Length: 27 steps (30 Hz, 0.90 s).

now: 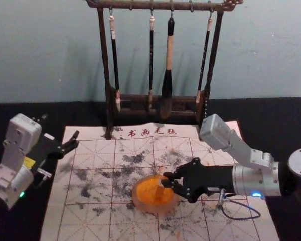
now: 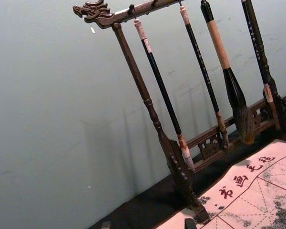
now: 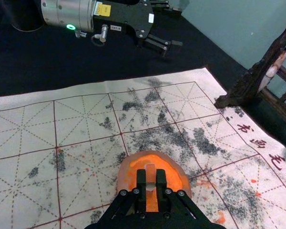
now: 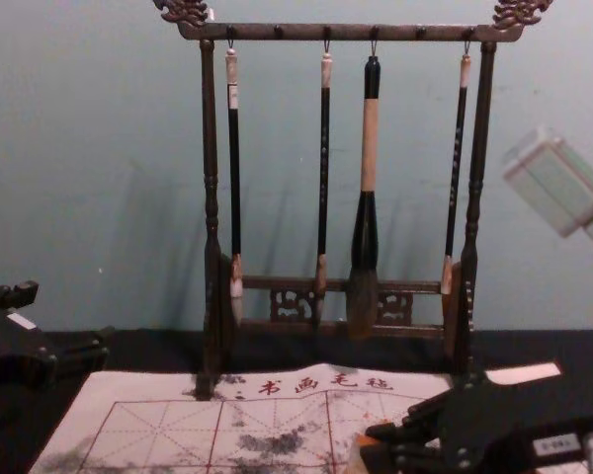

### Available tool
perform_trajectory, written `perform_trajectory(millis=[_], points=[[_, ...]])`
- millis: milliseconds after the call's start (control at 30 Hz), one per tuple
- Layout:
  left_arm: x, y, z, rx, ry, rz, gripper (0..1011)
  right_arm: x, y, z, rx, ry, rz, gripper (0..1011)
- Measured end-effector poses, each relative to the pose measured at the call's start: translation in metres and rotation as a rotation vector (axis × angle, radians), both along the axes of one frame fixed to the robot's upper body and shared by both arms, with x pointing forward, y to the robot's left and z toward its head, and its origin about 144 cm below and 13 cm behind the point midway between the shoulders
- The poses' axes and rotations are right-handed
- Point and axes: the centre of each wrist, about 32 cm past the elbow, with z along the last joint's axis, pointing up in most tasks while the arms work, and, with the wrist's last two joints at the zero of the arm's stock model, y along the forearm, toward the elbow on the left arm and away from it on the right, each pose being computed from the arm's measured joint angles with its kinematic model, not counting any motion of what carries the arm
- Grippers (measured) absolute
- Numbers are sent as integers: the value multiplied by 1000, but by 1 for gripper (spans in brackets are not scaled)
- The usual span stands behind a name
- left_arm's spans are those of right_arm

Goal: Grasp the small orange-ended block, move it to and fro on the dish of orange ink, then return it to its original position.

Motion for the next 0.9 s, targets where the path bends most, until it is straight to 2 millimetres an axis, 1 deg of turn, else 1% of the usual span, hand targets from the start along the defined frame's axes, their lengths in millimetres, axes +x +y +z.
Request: perform_trajectory(millis=[567,900], points=[[0,0,0,0,0,0,1001,8,9,-1,-23,7,-5,96],[0,0,0,0,0,0,1001,11,7,2,-31,5,-38,96]])
